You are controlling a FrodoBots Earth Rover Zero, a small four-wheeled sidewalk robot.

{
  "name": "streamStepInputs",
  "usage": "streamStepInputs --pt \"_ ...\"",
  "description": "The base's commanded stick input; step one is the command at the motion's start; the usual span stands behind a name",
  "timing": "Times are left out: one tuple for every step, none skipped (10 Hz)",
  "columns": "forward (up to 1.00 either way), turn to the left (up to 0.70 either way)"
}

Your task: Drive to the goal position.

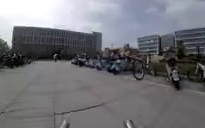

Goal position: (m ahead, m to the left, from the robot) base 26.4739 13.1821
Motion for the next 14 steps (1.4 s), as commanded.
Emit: streamStepInputs --pt "1.0 0.0" --pt "1.0 -0.01" --pt "1.0 -0.1" --pt "1.0 -0.37" --pt "1.0 -0.4" --pt "1.0 -0.4" --pt "1.0 -0.4" --pt "1.0 -0.4" --pt "1.0 -0.4" --pt "1.0 -0.02" --pt "1.0 0.01" --pt "1.0 0.28" --pt "1.0 0.37" --pt "1.0 0.4"
